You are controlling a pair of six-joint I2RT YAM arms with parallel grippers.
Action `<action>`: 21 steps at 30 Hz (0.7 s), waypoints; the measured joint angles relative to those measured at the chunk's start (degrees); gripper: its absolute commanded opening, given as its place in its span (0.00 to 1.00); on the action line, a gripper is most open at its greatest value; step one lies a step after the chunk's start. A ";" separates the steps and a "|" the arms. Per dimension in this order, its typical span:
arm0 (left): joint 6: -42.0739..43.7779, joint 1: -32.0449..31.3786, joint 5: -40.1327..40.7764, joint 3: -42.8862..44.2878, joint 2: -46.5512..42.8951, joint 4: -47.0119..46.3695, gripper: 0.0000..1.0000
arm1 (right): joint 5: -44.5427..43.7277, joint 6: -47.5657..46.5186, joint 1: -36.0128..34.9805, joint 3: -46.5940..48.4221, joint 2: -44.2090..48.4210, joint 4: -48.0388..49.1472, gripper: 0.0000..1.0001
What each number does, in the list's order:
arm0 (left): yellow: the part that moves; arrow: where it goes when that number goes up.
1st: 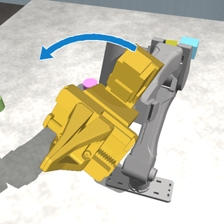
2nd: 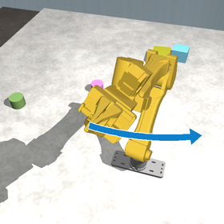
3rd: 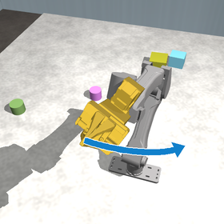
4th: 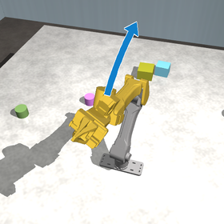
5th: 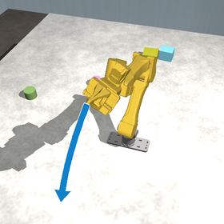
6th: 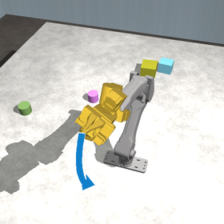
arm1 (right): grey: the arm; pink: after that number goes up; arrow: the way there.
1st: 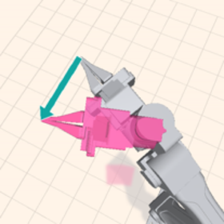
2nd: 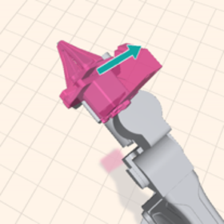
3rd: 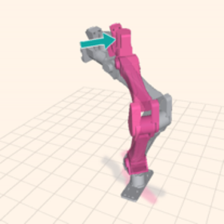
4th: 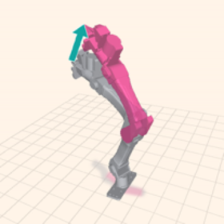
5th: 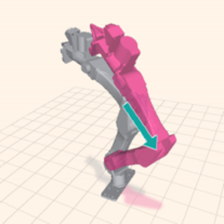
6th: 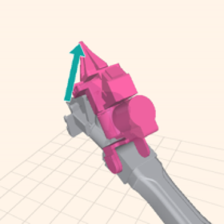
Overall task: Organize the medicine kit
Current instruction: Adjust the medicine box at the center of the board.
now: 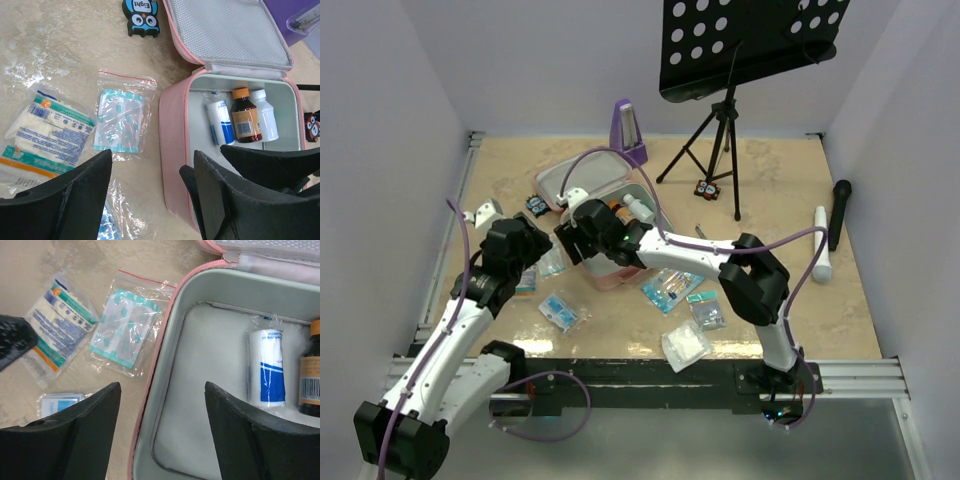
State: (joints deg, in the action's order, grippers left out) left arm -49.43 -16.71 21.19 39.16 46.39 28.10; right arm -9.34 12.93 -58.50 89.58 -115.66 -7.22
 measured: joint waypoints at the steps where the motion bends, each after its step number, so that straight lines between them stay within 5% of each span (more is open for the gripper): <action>1: -0.09 0.39 -0.26 0.04 0.04 0.02 0.71 | -0.07 -0.37 0.00 0.11 -0.33 -0.04 0.72; 8: -0.55 1.97 -3.10 0.11 1.20 -0.17 0.71 | -2.32 -2.01 0.02 3.74 -6.71 -2.16 0.55; 15: -0.52 2.23 -4.76 0.11 1.62 -0.22 0.71 | -2.03 -3.80 -1.16 3.78 -7.61 -1.44 0.25; 21: -0.52 2.51 -5.77 0.11 1.73 -0.70 0.71 | -5.33 -6.36 -2.71 1.84 -6.32 -1.11 0.14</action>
State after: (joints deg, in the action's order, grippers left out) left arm -49.95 -14.20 15.42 39.27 48.12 27.40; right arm -14.68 6.57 -61.21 91.42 -121.97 -8.34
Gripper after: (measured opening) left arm 0.709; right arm 0.191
